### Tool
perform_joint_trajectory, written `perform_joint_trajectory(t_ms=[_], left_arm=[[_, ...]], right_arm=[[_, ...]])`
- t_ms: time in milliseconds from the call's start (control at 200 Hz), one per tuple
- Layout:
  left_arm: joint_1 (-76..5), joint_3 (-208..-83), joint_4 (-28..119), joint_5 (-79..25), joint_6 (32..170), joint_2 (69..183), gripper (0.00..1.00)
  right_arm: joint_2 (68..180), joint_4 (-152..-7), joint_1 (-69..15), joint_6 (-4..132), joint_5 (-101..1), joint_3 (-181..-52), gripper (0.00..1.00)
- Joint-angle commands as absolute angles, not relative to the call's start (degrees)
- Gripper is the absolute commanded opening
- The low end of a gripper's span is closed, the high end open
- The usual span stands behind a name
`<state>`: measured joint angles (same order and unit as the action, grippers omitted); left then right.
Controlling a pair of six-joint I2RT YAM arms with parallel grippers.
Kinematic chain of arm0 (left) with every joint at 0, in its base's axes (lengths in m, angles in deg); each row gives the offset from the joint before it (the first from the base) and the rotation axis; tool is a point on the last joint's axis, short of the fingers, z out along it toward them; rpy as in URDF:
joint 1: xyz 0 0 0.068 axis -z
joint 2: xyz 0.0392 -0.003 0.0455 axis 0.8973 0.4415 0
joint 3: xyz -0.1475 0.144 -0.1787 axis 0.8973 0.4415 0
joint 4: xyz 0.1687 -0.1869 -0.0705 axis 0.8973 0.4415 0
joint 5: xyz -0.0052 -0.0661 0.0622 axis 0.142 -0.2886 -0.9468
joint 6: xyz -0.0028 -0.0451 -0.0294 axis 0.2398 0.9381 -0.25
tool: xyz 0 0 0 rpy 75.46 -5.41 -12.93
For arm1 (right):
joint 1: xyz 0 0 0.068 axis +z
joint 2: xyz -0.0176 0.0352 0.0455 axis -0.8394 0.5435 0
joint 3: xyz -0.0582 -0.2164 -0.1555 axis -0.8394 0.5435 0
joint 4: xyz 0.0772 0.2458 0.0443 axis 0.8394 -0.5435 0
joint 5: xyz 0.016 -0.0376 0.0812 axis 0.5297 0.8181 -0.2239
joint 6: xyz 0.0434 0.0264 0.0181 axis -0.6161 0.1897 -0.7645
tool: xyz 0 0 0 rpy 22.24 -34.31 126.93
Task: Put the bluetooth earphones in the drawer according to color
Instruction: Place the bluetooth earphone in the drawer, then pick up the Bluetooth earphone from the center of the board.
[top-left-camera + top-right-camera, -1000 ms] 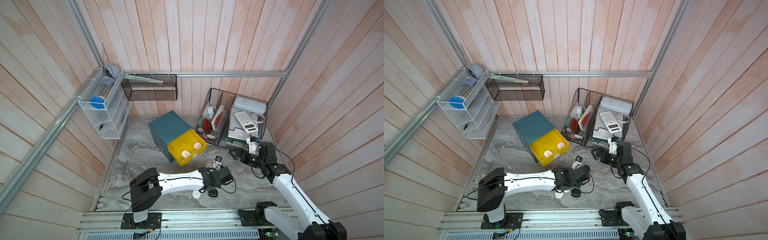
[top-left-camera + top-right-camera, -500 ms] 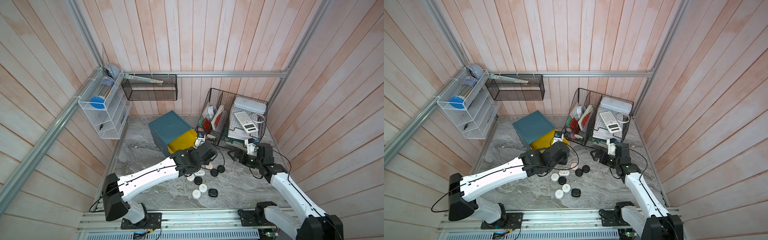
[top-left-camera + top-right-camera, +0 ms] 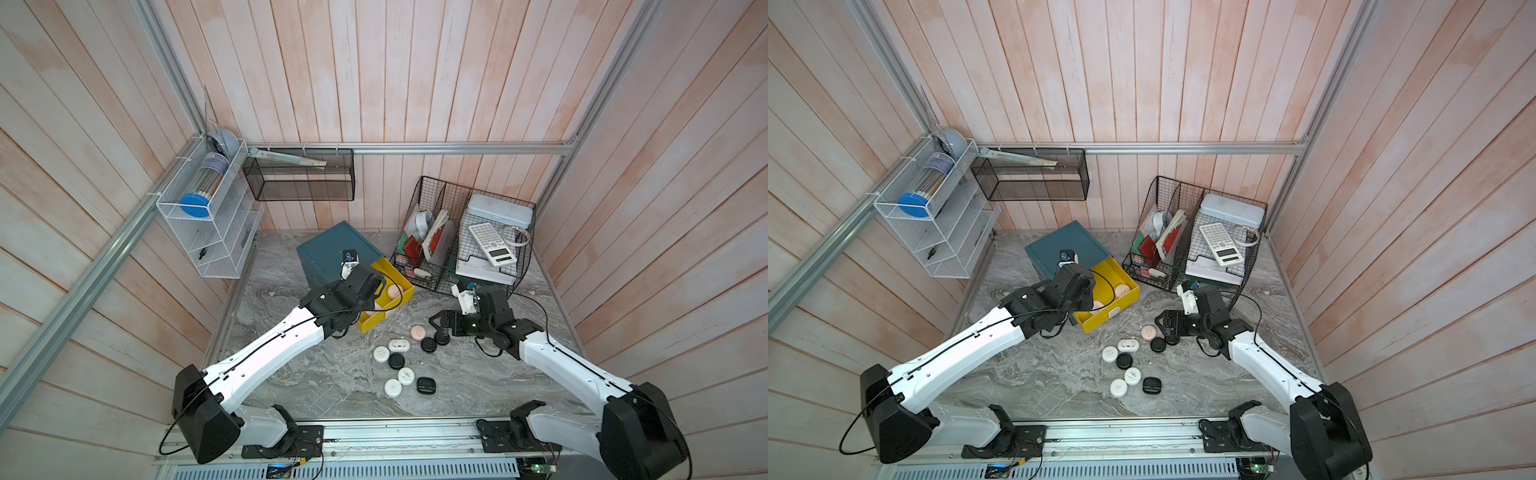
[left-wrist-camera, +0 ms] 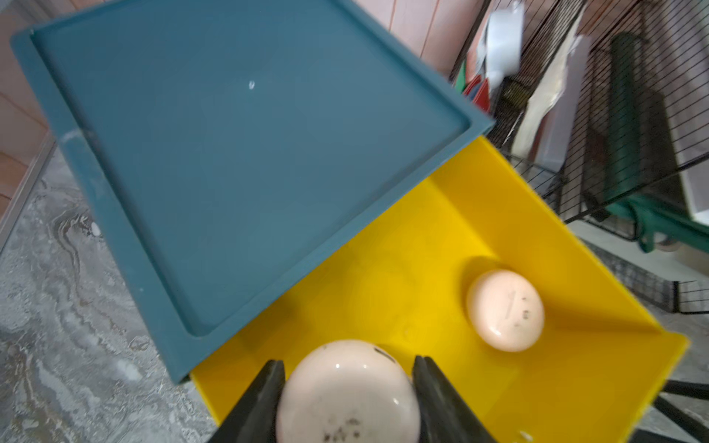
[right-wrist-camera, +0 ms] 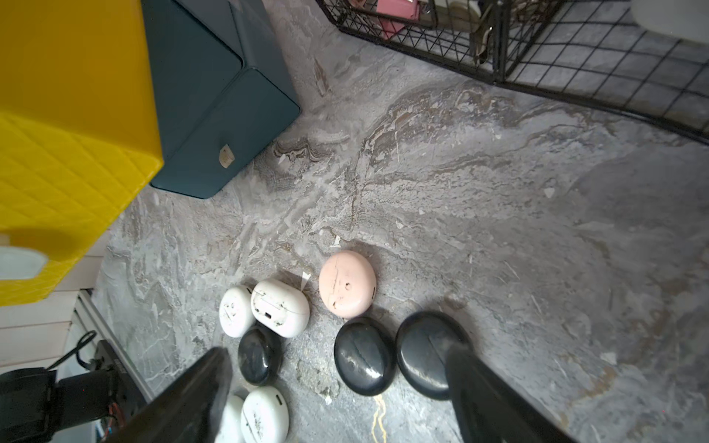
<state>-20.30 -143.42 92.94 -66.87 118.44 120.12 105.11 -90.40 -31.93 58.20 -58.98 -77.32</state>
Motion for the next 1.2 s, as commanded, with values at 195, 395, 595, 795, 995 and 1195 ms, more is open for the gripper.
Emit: perform_joint_trajectory(t_ms=[195,395,595,795,995,1195], left_arm=[[-21.44,-140.59,90.72,-64.08,119.03,115.01,0.71],[-21.44,-138.78,89.34,-63.05,119.47,111.33,0.82],[-21.82,-133.31,85.80,-65.33,121.01,104.55,0.95],[-22.14,-124.60,80.48,-68.09,125.75,94.24,1.00],[-22.17,-116.37,77.23,-71.27,131.32,84.43,1.00],[-22.14,-113.76,78.92,-73.00,133.08,81.00,1.00]], right_arm=[[111.08,-82.40,-25.66,64.45,-49.01,-77.16,0.83],[114.36,-79.30,-23.65,64.69,-46.81,-76.90,0.83],[118.00,-77.74,-22.51,65.87,-46.42,-76.91,0.83],[122.54,-79.82,-21.46,66.80,-44.93,-78.74,0.83],[126.10,-80.51,-19.49,66.73,-41.26,-79.67,0.83],[127.13,-83.05,-18.31,66.03,-37.40,-80.95,0.83]])
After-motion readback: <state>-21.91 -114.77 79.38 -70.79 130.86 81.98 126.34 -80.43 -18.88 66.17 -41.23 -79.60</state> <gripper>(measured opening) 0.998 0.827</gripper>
